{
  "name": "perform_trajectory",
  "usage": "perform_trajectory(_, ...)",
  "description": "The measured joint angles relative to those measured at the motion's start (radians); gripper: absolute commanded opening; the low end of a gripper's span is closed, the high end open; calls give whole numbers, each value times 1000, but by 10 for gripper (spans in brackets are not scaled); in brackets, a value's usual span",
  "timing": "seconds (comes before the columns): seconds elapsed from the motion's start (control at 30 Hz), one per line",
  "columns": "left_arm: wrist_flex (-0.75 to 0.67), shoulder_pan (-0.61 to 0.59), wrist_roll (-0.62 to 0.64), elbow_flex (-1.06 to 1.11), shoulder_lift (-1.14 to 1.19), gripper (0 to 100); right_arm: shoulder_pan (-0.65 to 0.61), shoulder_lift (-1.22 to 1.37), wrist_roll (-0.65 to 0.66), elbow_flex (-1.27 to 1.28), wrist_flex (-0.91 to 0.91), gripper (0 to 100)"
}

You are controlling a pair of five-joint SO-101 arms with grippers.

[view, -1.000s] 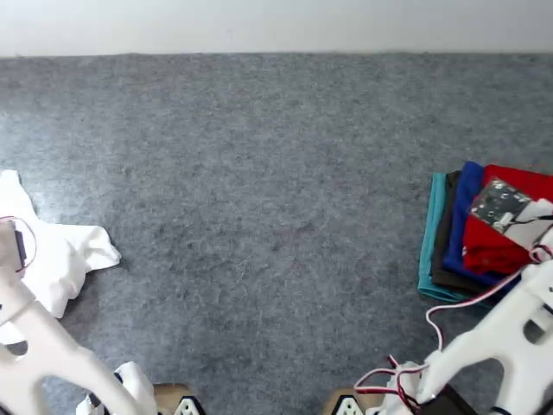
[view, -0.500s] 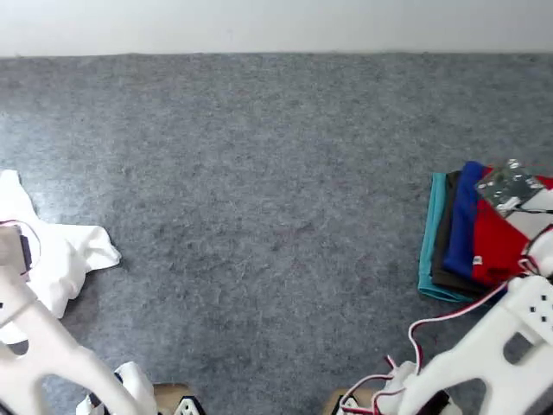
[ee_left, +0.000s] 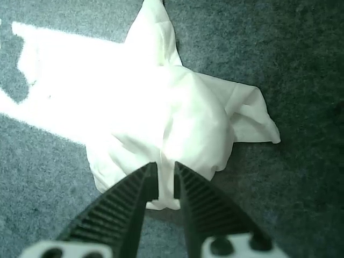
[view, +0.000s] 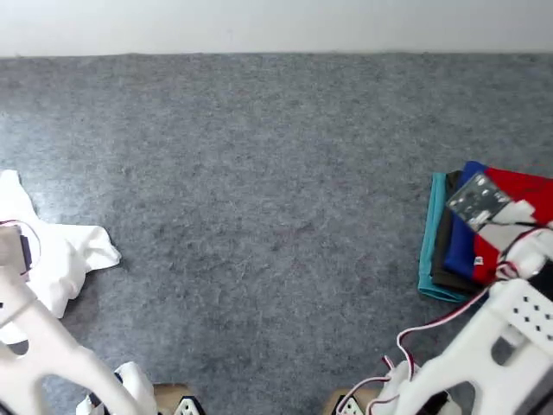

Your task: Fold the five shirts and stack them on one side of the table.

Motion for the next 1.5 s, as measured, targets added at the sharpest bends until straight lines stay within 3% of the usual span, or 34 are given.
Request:
perform_trajectory(0.23, 0, 0, 0, 0, 0, 58, -12, 0, -115, 265, -126, 10)
perform_trajectory(0.6, 0, 0, 0, 0, 0, 58, -66, -178, -382, 64, -5, 11)
perform_trajectory(0.93, 0, 0, -8, 6, 0, 64, -264, -351, -658, 40, 331, 12)
perform_trajectory(1.13, 0, 0, -198, 141, 5, 201, -362, -351, -821, 40, 511, 12)
perform_trajectory(1.5, 0, 55, -249, 72, 414, 203, -370, -354, -868, 40, 635, 12)
